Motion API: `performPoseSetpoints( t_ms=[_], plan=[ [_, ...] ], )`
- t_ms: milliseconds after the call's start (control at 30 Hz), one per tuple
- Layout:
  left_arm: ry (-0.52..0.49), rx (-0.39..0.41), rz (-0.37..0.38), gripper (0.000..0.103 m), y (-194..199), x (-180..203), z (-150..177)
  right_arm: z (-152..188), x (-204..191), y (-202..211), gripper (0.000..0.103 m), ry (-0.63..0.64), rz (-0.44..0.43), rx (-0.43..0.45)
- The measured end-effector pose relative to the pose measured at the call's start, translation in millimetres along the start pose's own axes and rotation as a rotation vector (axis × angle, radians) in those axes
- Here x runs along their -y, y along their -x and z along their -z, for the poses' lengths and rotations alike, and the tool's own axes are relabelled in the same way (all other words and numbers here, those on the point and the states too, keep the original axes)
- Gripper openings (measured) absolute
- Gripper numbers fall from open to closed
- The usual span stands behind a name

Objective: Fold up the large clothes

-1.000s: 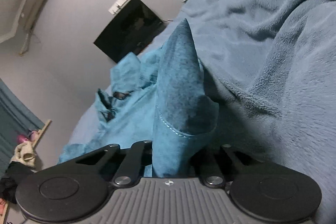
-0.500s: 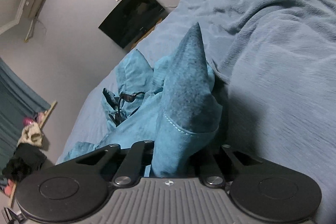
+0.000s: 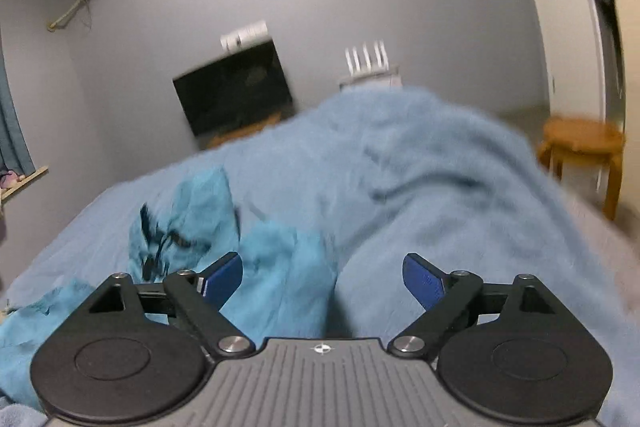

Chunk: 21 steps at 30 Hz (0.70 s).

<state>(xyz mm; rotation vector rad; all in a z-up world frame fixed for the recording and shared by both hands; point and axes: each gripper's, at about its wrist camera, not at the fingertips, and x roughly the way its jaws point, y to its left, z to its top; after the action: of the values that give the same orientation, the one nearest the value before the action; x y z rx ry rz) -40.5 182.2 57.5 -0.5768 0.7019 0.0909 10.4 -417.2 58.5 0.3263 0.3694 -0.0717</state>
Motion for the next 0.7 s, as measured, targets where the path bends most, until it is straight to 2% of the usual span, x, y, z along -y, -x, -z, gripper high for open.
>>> performPoseSetpoints(
  t_ms=[33,100,167,200,267,400,500,600,700],
  plan=[
    [-0.007,0.039,-0.018,0.045,5.6,3.2,-2.1,-5.9,-0.5,1.7,0.090,0.008,-0.012,0.007],
    [-0.055,0.141,-0.046,0.062,19.9,13.9,-7.0,-13.5,-8.9,1.6,0.090,0.026,-0.062,0.002],
    [-0.115,0.210,-0.011,0.074,30.0,27.9,-10.7,-17.2,-28.9,-6.2,0.090,0.066,-0.122,-0.020],
    [-0.143,0.211,0.010,0.080,30.4,37.0,-13.2,-17.1,-41.4,-12.6,0.090,0.092,-0.159,-0.026],
    [-0.218,0.162,0.068,0.081,18.6,59.3,-13.4,-13.9,-71.9,-24.2,0.089,0.165,-0.232,-0.072],
    [-0.357,0.031,0.198,0.081,-27.6,108.9,2.6,0.7,-137.3,-65.1,0.078,0.271,-0.369,-0.190],
    [-0.438,-0.088,0.261,0.081,-70.7,139.3,25.3,17.0,-173.9,-90.4,0.067,0.346,-0.415,-0.258],
    [-0.534,-0.163,0.236,0.081,-103.6,156.7,49.2,39.6,-196.9,-110.6,0.062,0.436,-0.408,-0.319],
    [-0.569,-0.268,0.185,0.081,-124.6,150.8,67.1,65.7,-192.5,-125.4,0.061,0.480,-0.372,-0.433]
  ],
)
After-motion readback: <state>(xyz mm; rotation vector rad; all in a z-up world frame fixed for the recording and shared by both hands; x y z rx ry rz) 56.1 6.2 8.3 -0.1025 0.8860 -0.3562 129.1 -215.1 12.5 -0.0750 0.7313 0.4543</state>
